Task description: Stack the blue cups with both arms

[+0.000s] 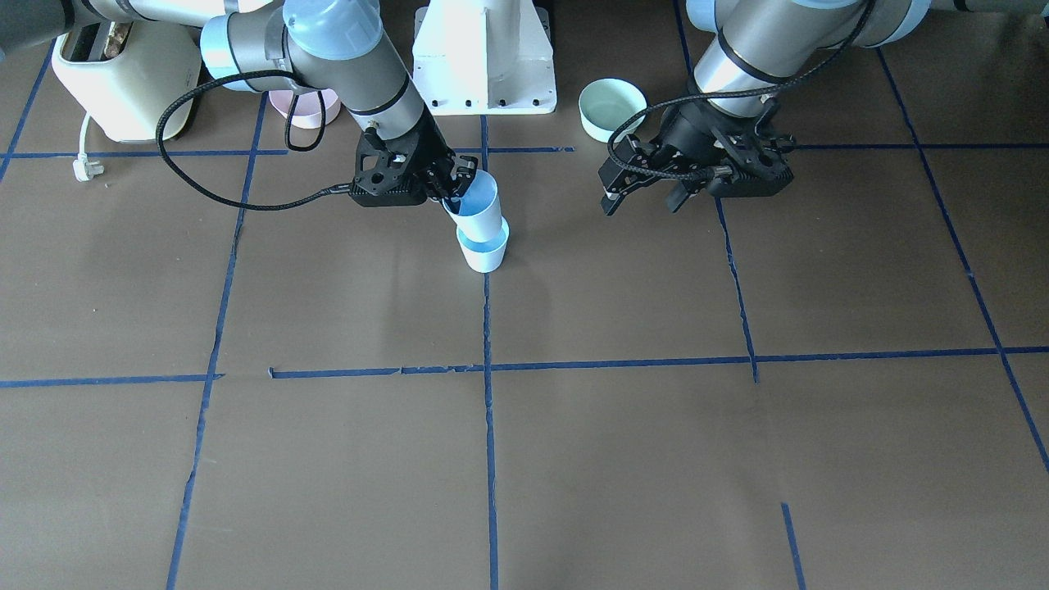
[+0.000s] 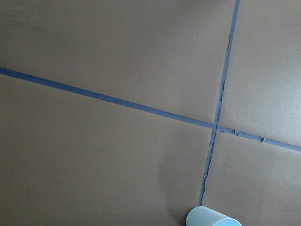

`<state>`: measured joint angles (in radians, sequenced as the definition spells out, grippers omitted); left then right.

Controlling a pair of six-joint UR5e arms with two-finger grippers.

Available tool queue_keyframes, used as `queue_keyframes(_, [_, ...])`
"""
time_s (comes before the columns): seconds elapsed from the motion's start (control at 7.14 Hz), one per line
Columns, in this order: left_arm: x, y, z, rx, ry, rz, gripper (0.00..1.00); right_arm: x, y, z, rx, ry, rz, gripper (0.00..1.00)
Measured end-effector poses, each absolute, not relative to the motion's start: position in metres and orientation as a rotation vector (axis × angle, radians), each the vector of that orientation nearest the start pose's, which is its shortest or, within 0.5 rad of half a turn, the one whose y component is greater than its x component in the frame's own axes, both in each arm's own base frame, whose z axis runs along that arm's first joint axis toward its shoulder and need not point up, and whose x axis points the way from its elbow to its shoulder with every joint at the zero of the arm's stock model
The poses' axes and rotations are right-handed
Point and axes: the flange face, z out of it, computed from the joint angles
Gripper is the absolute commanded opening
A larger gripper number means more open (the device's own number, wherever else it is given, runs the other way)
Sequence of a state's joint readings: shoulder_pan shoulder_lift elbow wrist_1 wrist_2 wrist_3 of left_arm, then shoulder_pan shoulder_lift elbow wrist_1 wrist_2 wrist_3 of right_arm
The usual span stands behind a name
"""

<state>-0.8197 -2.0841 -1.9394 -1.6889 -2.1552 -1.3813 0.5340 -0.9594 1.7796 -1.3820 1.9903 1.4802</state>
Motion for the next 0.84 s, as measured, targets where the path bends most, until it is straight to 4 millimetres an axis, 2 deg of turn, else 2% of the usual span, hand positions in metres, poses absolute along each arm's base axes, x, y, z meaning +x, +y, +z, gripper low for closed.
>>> queue_keyframes(0.14, [0.340,-0.479,0.191,0.001,1.108,-0.273,1.00,-0.509,-0.406,0.189,-0.062,-1.058,0.187,0.40])
queue_keyframes(0.28, [0.340,-0.479,0.191,0.000,1.108,-0.274,1.00,-0.511,-0.406,0.190,-0.065,-1.055,0.186,0.99])
queue_keyframes(0.7, [0.340,-0.479,0.192,-0.002,1.105,-0.275,1.00,-0.517,-0.409,0.181,-0.073,-1.035,0.192,1.00])
queue_keyframes(0.84, [0.342,-0.480,0.197,-0.003,1.097,-0.275,1.00,-0.510,-0.414,0.176,-0.071,-1.036,0.198,1.00])
